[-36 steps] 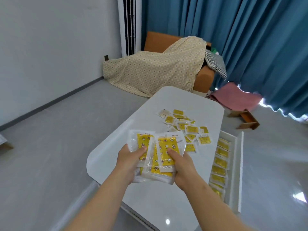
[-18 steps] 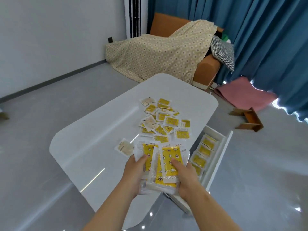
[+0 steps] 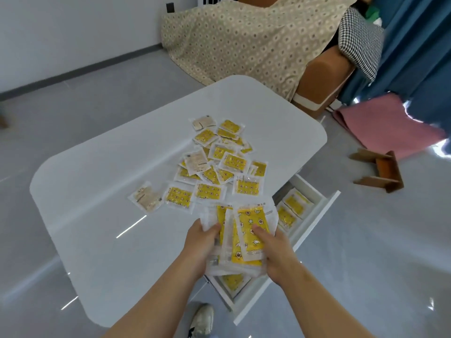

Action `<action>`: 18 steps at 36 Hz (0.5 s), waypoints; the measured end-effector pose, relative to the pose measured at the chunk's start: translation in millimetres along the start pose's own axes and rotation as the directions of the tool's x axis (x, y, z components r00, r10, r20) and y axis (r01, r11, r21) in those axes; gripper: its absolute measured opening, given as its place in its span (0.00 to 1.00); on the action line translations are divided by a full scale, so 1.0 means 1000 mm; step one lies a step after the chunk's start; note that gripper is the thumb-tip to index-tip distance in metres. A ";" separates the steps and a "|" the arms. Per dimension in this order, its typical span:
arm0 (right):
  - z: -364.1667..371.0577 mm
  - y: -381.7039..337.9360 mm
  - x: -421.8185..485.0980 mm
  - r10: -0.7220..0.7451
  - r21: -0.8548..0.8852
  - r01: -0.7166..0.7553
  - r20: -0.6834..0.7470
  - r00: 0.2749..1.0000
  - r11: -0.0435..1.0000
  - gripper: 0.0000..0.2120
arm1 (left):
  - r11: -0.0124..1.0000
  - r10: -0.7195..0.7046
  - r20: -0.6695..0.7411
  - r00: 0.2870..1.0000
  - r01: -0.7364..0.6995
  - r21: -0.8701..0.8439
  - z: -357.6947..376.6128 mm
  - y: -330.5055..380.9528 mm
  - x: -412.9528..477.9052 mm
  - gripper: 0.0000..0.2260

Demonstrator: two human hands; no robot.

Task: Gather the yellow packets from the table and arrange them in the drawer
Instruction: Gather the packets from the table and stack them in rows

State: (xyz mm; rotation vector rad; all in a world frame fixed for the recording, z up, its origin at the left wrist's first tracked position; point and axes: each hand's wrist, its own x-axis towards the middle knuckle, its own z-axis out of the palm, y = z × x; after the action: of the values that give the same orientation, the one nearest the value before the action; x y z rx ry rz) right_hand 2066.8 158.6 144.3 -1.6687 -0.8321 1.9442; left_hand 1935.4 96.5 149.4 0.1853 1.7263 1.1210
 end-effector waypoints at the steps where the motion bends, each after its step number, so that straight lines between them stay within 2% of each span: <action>1: -0.008 -0.004 0.007 0.009 -0.011 -0.009 0.008 1.000 1.000 0.08 | 1.000 -0.004 -0.004 1.000 0.004 -0.006 0.008 0.000 0.004 0.05; 4: -0.031 -0.014 0.029 0.045 -0.050 -0.043 0.045 0.998 0.998 0.05 | 0.999 -0.032 -0.023 0.999 0.032 -0.007 0.034 -0.004 0.014 0.02; 9: -0.068 -0.029 0.075 0.086 -0.159 -0.066 0.122 0.989 0.985 0.04 | 0.995 -0.092 -0.101 0.991 0.089 -0.033 0.083 -0.022 0.036 0.05; 14: -0.103 -0.030 0.128 0.116 -0.362 -0.026 0.228 0.967 0.932 0.08 | 0.980 -0.173 -0.264 0.949 0.138 -0.143 0.131 -0.054 0.058 0.04; 18: -0.124 -0.016 0.162 0.179 -0.470 -0.051 0.231 0.956 0.881 0.13 | 0.960 -0.263 -0.370 0.891 0.203 -0.194 0.148 -0.091 0.074 0.06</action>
State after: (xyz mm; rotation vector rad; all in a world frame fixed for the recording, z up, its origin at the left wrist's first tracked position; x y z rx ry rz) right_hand 2159.7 299.0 28.7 -1.7592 -1.4233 2.2147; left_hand 2054.0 177.4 25.9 -0.3593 1.9404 1.1550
